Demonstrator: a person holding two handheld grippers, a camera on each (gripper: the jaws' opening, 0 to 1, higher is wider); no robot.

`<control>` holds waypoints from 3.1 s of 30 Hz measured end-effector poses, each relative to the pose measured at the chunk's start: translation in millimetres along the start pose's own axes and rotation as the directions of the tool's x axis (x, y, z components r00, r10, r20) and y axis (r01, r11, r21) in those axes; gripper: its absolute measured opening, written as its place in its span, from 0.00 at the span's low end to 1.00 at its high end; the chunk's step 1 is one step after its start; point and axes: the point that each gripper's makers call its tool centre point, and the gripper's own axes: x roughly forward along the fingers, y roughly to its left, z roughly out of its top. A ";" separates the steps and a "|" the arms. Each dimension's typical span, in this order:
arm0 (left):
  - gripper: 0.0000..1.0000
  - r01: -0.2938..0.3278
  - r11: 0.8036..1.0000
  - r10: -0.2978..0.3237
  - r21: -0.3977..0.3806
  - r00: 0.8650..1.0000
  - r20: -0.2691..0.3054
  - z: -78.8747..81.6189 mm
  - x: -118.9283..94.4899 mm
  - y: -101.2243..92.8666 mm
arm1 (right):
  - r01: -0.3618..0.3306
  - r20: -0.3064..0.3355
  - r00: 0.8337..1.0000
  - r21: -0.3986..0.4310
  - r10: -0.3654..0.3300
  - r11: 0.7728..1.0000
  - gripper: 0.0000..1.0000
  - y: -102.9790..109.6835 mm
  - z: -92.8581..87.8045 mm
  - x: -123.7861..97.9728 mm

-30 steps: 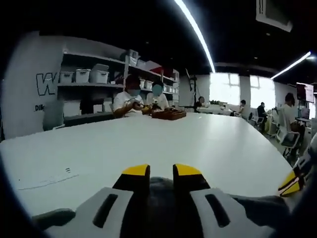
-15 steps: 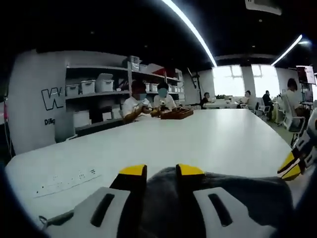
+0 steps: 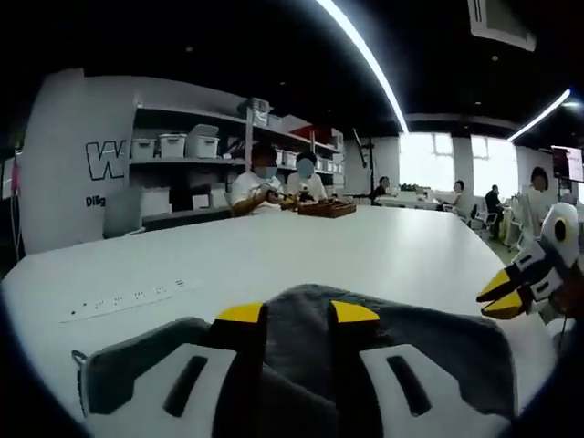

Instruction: Open the folded towel by lifting each exposed corner and separating the folded layers until the towel lies flat within the target outline without major curled edges

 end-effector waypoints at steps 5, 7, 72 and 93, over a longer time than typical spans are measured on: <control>0.28 -0.009 1.000 0.009 -0.012 1.000 -0.002 -5.8 -14.5 4.4 | -0.013 0.006 1.000 -0.004 0.013 1.000 0.02 3.4 3.6 5.1; 0.28 0.003 0.999 -0.002 -0.043 1.000 0.026 -2.0 -20.3 3.5 | -0.015 0.010 1.000 -0.010 0.015 1.000 0.02 4.7 5.7 5.9; 0.37 -0.310 0.950 0.309 -0.033 0.950 -0.033 -62.9 -243.7 12.0 | -0.214 0.092 0.966 -0.240 0.241 0.947 0.05 40.9 110.3 83.7; 0.37 -0.300 0.953 0.295 -0.049 0.951 -0.090 -81.2 -248.6 0.5 | -0.273 0.087 0.945 -0.316 0.314 0.909 0.05 62.3 127.5 104.5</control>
